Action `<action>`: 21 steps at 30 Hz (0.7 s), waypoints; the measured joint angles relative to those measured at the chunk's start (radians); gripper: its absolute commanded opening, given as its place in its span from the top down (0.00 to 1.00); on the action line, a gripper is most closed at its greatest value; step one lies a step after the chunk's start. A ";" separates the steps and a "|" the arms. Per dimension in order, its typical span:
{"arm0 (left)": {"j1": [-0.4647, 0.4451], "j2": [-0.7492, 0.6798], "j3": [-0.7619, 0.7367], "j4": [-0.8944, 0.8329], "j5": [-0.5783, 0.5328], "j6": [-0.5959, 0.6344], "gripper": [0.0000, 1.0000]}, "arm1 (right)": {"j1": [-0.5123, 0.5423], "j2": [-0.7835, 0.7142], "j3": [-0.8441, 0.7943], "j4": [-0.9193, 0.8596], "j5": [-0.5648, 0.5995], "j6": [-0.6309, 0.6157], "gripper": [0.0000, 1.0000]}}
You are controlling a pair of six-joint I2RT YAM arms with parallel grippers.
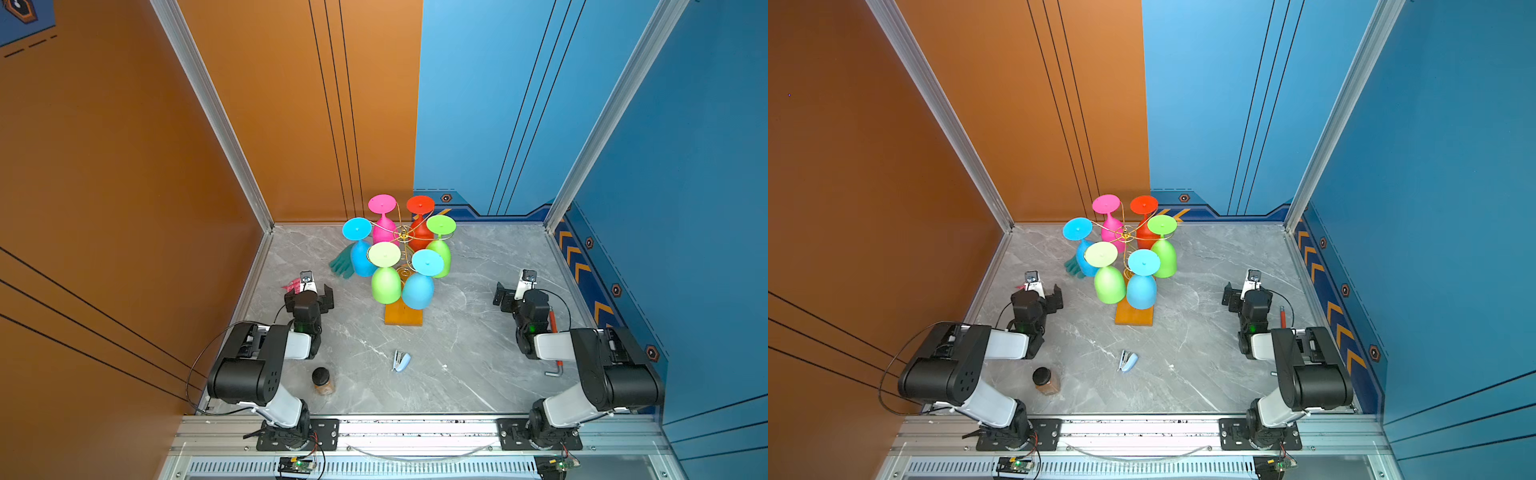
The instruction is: Take the wine glass off the wine glass rack
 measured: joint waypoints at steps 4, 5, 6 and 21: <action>0.006 0.000 0.000 0.000 0.001 -0.008 0.02 | 0.000 0.000 0.000 0.000 0.000 0.000 0.00; 0.006 0.000 0.000 0.000 0.001 -0.008 0.02 | 0.000 0.000 0.000 0.000 0.000 0.000 0.00; 0.006 0.000 0.000 0.000 0.001 -0.008 0.02 | 0.000 0.000 0.000 0.000 0.000 0.000 0.00; 0.006 0.000 0.000 0.000 0.001 -0.011 0.02 | 0.000 0.000 0.000 0.000 0.000 0.000 0.00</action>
